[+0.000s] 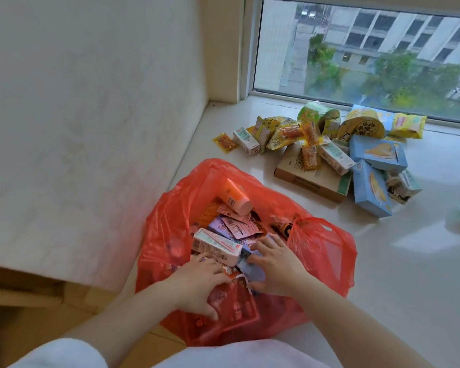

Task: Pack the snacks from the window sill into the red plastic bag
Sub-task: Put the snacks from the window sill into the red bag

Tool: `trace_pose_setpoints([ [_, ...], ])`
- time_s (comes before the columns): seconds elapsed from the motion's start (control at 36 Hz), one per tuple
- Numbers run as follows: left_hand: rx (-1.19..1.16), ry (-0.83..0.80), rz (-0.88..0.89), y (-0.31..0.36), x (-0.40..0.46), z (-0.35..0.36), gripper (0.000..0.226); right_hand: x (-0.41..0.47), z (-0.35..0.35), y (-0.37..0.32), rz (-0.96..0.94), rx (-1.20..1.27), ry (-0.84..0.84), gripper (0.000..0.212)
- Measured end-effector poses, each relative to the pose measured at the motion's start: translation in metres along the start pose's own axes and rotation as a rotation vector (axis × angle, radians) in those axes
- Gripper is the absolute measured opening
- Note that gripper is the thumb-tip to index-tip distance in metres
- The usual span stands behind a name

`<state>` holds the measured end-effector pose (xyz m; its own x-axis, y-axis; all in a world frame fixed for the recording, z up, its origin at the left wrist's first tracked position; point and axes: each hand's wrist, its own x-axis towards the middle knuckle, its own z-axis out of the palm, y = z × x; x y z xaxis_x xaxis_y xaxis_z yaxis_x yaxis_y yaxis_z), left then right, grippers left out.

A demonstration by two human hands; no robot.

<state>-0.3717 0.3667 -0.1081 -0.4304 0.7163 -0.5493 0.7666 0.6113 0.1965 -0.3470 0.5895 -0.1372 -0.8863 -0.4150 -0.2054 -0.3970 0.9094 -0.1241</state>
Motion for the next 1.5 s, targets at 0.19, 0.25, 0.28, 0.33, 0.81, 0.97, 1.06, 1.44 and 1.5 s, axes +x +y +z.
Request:
trace_pose_setpoints([
  [0.19, -0.087, 0.115, 0.002, -0.004, -0.008, 0.008, 0.024, -0.013, 0.004, -0.006, -0.086, 0.031, -0.019, 0.051],
  [0.25, -0.231, 0.142, -0.027, -0.002, -0.009, 0.008, 0.017, -0.015, 0.006, -0.005, -0.063, 0.014, 0.0, 0.045],
  [0.28, -0.325, 0.148, -0.054, 0.0, -0.011, 0.006, 0.015, -0.015, 0.007, -0.004, -0.049, 0.002, 0.011, 0.041],
  [0.33, -0.515, 0.154, -0.106, 0.001, -0.015, 0.003, 0.017, -0.016, 0.008, -0.004, -0.019, -0.015, 0.04, 0.033],
  [0.81, 0.078, -0.285, -0.185, 0.023, -0.004, -0.022, 0.013, -0.006, 0.004, 0.005, 0.028, 0.01, -0.166, 0.034],
  [0.97, -0.058, 0.141, -0.18, 0.023, 0.027, -0.04, 0.027, -0.003, -0.009, 0.022, 0.091, 0.003, 0.003, 0.031],
  [1.06, -0.086, 0.344, -0.172, 0.023, 0.046, -0.063, 0.026, 0.004, -0.017, 0.039, 0.169, 0.017, 0.181, 0.023],
  [1.44, -0.369, 0.479, -0.444, -0.063, 0.168, -0.188, 0.021, 0.09, -0.072, 0.146, 0.445, 0.103, 0.097, 0.041],
  [1.5, -0.396, 0.431, -0.484, -0.079, 0.185, -0.192, 0.022, 0.105, -0.076, 0.158, 0.458, 0.097, 0.089, 0.041],
])
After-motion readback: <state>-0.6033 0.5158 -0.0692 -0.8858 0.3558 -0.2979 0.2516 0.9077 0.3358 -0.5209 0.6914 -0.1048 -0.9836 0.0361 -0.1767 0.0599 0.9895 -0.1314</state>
